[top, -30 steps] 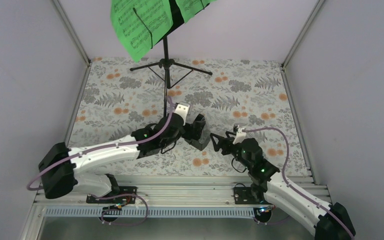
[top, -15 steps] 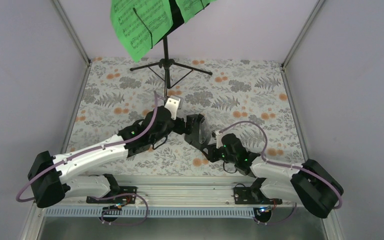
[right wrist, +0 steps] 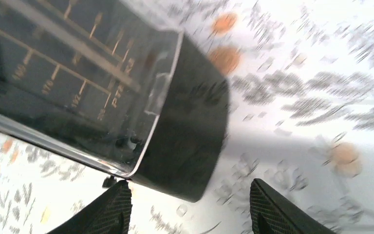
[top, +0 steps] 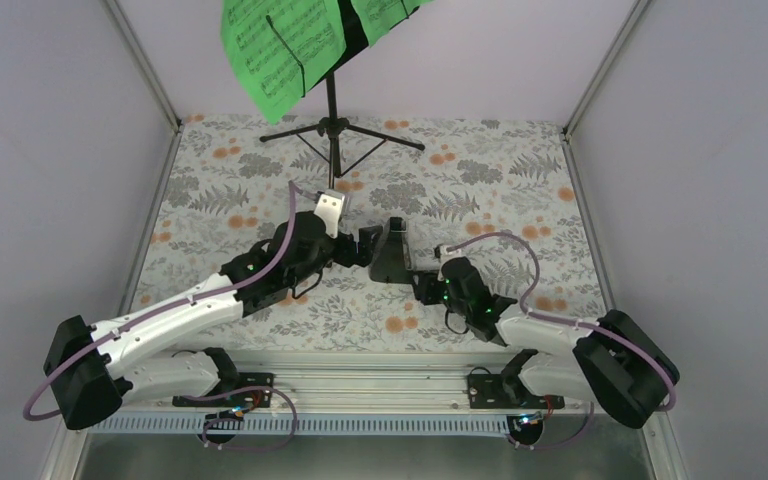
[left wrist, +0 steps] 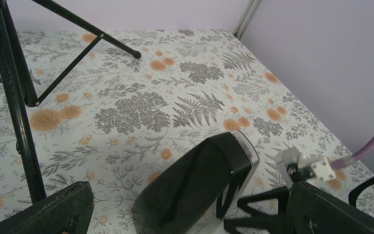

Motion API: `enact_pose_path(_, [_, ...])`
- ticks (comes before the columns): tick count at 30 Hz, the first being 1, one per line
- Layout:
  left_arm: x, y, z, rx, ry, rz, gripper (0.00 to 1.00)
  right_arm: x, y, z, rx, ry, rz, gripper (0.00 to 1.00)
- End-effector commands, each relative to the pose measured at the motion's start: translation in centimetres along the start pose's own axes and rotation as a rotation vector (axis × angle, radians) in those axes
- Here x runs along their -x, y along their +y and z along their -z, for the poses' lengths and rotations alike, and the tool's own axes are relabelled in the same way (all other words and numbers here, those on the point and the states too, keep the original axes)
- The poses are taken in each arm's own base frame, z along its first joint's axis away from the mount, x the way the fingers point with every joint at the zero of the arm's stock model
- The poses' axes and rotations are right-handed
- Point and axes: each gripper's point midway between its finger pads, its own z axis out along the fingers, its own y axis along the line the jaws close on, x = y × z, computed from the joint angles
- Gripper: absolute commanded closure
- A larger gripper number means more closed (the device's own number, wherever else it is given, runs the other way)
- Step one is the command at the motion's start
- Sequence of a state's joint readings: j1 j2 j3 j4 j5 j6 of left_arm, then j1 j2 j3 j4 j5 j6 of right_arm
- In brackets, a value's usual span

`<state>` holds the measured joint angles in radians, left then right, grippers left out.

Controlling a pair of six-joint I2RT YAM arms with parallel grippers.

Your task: Pack up the instrument practice props

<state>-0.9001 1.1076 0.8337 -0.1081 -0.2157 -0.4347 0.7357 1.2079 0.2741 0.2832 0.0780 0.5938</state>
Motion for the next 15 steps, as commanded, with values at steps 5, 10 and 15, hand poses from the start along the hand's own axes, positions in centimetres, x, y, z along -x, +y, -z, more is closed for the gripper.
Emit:
enact_pose_path(5, [0.2, 0.0, 0.3, -0.018, 0.002, -0.009, 0.00, 4.8, 1.0, 0.5, 0.096, -0.121, 0.151, 0.38])
enact_pose_path(10, [0.9, -1.9, -0.4, -0.132, 0.010, -0.025, 0.00, 3.1, 2.3, 0.7, 0.157, -0.114, 0.230, 0.17])
enact_pose_path(15, [1.1, -3.7, -3.1, -0.187, 0.058, -0.038, 0.00, 1.9, 1.8, 0.3, 0.087, -0.142, 0.220, 0.08])
